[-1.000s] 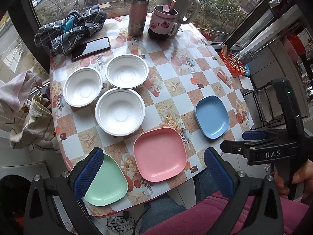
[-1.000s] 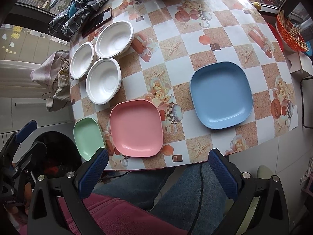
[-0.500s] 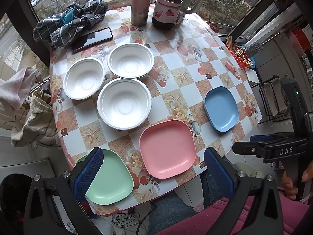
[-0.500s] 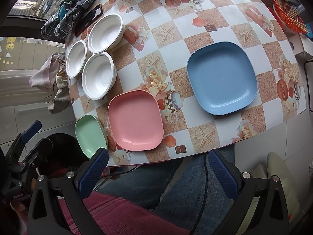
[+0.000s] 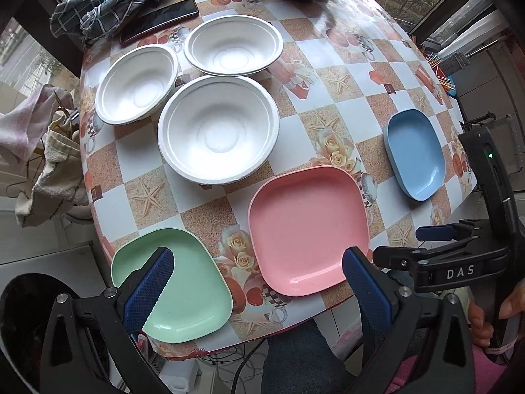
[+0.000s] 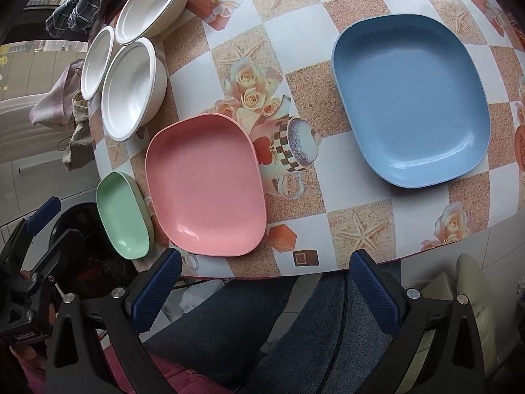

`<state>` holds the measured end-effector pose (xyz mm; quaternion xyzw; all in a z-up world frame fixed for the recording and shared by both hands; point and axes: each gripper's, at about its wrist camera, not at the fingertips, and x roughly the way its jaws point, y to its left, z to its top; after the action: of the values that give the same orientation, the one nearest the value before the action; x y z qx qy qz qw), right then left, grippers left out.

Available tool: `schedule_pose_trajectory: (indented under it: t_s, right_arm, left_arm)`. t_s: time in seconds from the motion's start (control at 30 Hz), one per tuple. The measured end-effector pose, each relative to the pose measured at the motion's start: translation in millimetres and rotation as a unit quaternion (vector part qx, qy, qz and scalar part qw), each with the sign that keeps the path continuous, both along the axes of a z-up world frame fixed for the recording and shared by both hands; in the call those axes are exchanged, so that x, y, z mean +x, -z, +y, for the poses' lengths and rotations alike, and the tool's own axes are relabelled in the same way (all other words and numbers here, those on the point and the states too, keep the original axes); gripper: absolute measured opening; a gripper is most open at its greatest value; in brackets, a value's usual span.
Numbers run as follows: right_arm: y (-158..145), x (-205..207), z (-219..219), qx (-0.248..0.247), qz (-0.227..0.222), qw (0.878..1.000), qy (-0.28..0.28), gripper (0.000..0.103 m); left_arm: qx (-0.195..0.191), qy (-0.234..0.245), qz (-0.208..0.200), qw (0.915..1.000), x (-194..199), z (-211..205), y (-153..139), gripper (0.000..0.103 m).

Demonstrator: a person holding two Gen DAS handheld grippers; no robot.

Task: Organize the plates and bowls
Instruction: 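Move both grippers toward the pink plate beside the green plate, then close both grippers on the rim of the pink plate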

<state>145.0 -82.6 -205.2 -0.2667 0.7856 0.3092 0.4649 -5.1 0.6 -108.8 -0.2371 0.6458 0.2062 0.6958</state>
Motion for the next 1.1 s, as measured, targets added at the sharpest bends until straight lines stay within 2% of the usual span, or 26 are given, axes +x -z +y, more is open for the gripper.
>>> schedule_pose_trajectory:
  t_s: [0.07,0.33,0.43,0.6,0.8,0.9,0.97,1.1]
  right_arm:
    - [14,-6,3,-0.001,0.001,1.0,-0.011,0.103]
    - [52,-6,15,0.007,-0.063,0.997,-0.048,0.103]
    - [48,-4,18,0.023,-0.084,0.994,-0.065,0.103]
    - [48,10,11,-0.01,-0.147,0.983,-0.106,0.103]
    - [41,55,-21,-0.034,-0.144,0.987,-0.056,0.103]
    - [38,51,-19,-0.022,-0.137,0.988,-0.067,0.103]
    - [38,49,-21,-0.025,-0.136,0.987,-0.077,0.103]
    - [48,33,-20,-0.037,-0.152,0.982,-0.103,0.103]
  left_arm:
    - [-0.007,0.0,0.004,1.0,2,-2,10,0.103]
    - [-0.016,-0.004,0.012,0.9998,16,-7,50,0.103]
    - [-0.014,-0.014,0.018,0.9996,20,-8,70,0.103]
    - [-0.009,-0.026,0.027,0.9993,27,-14,93,0.103]
    - [-0.006,-0.039,0.033,0.9987,30,-20,113,0.103]
    - [-0.009,-0.038,0.031,0.9988,35,-22,122,0.103]
    - [0.003,-0.033,0.031,0.999,37,-22,127,0.102]
    - [-0.015,-0.036,0.037,0.9985,37,-19,148,0.103]
